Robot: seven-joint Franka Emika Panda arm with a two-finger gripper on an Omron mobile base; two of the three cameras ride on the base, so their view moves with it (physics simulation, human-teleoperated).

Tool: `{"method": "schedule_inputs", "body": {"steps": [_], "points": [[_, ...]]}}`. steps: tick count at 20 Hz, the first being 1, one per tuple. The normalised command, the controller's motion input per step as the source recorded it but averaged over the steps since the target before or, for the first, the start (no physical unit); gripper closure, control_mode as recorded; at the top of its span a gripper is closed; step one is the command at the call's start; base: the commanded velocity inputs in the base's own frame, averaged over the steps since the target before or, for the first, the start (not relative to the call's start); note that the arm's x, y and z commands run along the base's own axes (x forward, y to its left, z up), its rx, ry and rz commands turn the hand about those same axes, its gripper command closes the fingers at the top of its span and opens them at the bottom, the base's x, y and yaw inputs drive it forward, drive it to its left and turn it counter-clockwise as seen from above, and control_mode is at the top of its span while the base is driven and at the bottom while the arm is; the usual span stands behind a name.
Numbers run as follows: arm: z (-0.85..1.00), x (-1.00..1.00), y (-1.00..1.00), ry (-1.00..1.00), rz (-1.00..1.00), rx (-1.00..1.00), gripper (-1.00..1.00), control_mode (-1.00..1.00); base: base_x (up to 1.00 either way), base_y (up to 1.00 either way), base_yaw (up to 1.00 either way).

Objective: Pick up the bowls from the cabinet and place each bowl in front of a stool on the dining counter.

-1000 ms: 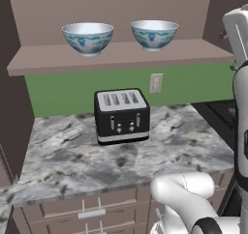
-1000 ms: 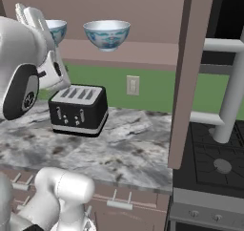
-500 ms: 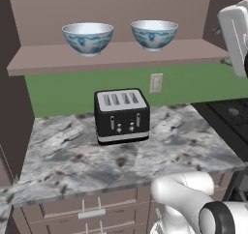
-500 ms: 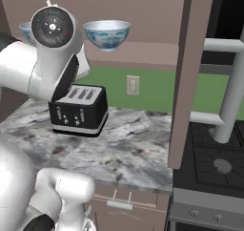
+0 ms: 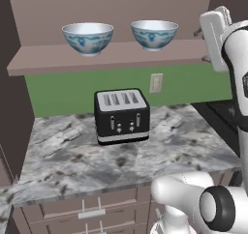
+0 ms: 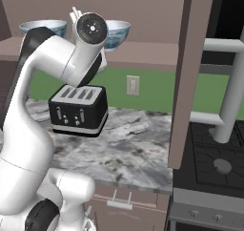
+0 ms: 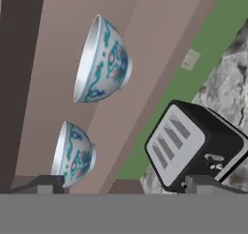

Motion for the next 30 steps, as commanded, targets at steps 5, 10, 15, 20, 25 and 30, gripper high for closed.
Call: {"method": "schedule_inputs", "body": {"steps": [5,10,15,20,25,30], "points": [[0.0,0.56,0.0,0.01,0.0,0.0,-1.0,-1.0,0.0,0.0,0.0],[0.07,0.55,0.0,0.02,0.0,0.0,-1.0,-1.0,0.0,0.0,0.0],[0.01,0.69,0.0,0.1,0.0,0.0,-1.0,-1.0,0.0,0.0,0.0],[0.0,0.59,0.0,0.09,0.0,0.0,-1.0,-1.0,0.0,0.0,0.0],[0.0,0.55,0.0,0.07,0.0,0.0,-1.0,-1.0,0.0,0.0,0.0],[0.0,0.46,0.0,0.04,0.0,0.0,-1.0,-1.0,0.0,0.0,0.0]]}}
